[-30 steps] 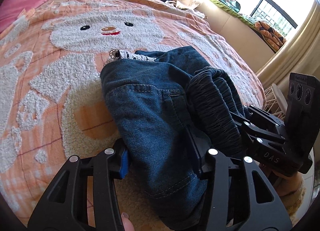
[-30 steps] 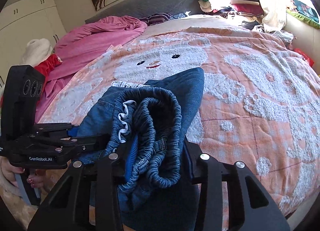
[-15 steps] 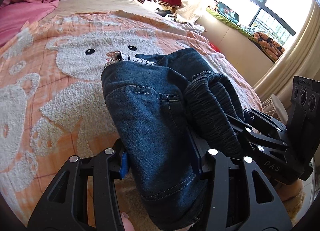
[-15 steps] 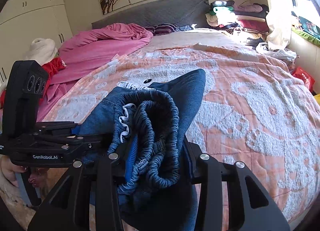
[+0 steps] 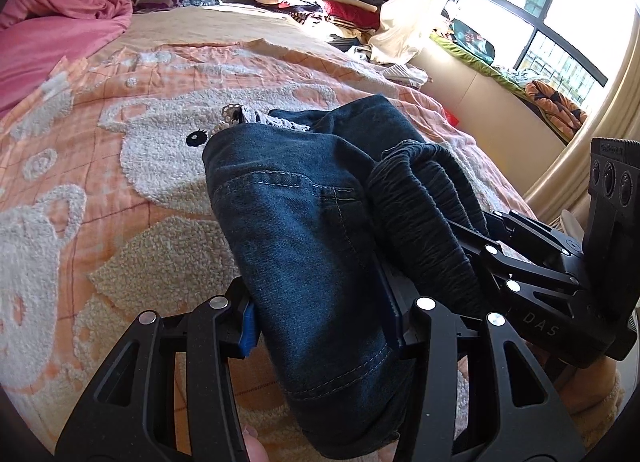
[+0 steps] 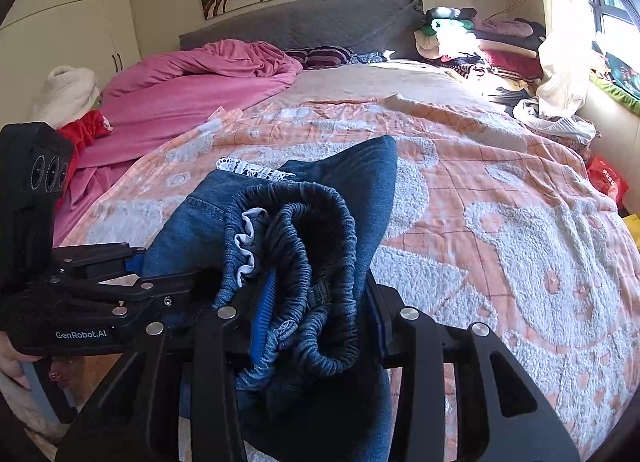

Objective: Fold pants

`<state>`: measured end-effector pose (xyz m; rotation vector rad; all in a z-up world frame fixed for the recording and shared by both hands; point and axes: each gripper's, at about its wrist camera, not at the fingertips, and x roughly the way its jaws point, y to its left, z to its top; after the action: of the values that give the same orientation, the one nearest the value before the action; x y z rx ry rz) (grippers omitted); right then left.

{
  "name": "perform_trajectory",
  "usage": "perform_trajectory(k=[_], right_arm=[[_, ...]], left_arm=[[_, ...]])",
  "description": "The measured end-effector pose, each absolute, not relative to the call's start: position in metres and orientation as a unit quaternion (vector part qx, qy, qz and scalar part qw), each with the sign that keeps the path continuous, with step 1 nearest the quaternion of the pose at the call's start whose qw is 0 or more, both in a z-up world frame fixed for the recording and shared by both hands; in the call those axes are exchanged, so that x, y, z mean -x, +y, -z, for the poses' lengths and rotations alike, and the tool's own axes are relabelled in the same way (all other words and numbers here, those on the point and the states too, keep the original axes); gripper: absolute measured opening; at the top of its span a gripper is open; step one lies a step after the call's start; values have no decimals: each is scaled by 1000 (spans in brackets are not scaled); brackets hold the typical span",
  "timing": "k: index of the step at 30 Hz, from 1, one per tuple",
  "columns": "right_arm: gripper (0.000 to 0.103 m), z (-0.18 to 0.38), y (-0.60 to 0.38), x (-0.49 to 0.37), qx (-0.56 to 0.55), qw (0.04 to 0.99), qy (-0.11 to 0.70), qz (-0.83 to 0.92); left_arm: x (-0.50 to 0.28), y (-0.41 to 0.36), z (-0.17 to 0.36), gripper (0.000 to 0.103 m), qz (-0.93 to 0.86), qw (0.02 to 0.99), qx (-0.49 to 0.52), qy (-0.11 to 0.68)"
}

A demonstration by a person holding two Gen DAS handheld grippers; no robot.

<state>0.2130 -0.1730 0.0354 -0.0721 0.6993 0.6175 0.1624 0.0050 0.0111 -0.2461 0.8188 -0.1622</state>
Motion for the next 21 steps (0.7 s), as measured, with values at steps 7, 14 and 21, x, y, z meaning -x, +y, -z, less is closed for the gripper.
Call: perform_trajectory(k=[7,14,21], right_arm=[[37,-16,-172,-224,34,889,357,-286],[47,-2,-180,-228,20,886,377,-270],[62,3,-188,-229,14,888,386,-250]], left_arm=[[-172,5,3,40,68,904,111,406],[-172,9,15,40,58,900,109,417],[-172,11,19,43,52,899,107,422]])
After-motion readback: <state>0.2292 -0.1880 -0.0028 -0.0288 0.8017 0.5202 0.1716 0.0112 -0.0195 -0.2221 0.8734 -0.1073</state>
